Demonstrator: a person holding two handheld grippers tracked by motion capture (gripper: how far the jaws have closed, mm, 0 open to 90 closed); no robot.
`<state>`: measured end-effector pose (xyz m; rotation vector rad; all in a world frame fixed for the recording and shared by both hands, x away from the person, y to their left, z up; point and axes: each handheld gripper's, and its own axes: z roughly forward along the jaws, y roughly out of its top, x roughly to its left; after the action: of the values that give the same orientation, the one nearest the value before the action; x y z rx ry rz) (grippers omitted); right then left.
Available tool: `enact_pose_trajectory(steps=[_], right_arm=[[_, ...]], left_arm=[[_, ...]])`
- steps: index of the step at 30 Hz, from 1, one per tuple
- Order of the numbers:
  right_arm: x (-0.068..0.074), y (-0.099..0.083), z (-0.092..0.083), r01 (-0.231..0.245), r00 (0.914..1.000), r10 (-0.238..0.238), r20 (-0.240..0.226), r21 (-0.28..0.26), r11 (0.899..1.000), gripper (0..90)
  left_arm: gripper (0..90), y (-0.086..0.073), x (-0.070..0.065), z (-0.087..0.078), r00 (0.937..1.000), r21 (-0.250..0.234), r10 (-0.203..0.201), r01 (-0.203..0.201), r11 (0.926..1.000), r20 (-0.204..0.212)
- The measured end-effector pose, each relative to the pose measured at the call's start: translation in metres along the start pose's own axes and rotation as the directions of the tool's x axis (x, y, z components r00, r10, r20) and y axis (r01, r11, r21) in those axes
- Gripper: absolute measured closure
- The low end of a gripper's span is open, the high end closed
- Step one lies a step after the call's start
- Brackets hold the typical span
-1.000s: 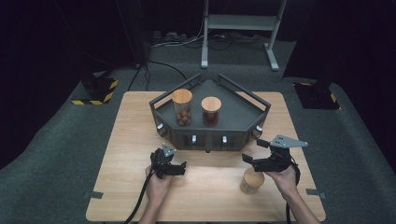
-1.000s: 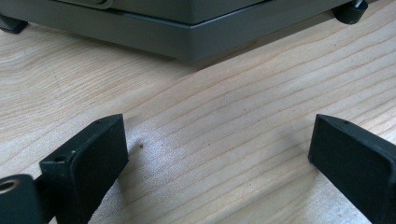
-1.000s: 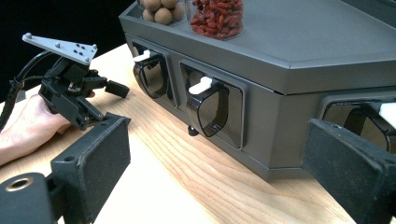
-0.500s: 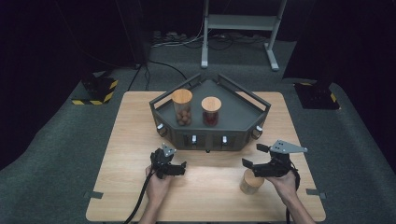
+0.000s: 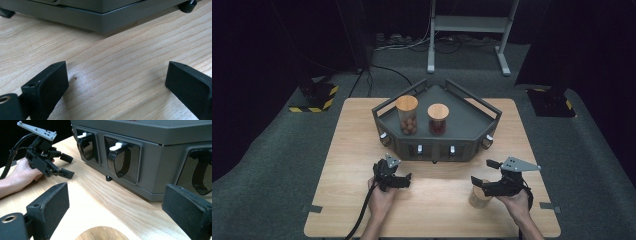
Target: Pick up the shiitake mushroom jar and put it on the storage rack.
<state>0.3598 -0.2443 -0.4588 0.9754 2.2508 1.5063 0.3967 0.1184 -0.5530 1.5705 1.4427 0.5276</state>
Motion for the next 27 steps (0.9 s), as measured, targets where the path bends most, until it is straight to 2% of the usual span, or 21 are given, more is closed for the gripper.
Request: enact_pose_trajectory(steps=[19, 27], right_arm=[[0.005, -0.022, -0.002, -0.007, 0.9997, 0.007, -0.025, -0.003, 1.0, 7.1], [0.006, -0.029, -0.003, 0.0, 0.9998, 0.0, -0.02, 0.002, 1.0, 7.1]], left_arm=[[4.6, 0.0, 0.0, 0.0, 1.0, 0.0, 0.0, 0.0, 1.0, 0.0], [4.6, 0.0, 0.0, 0.0, 1.0, 0.0, 0.0, 0.0, 1.0, 0.0]])
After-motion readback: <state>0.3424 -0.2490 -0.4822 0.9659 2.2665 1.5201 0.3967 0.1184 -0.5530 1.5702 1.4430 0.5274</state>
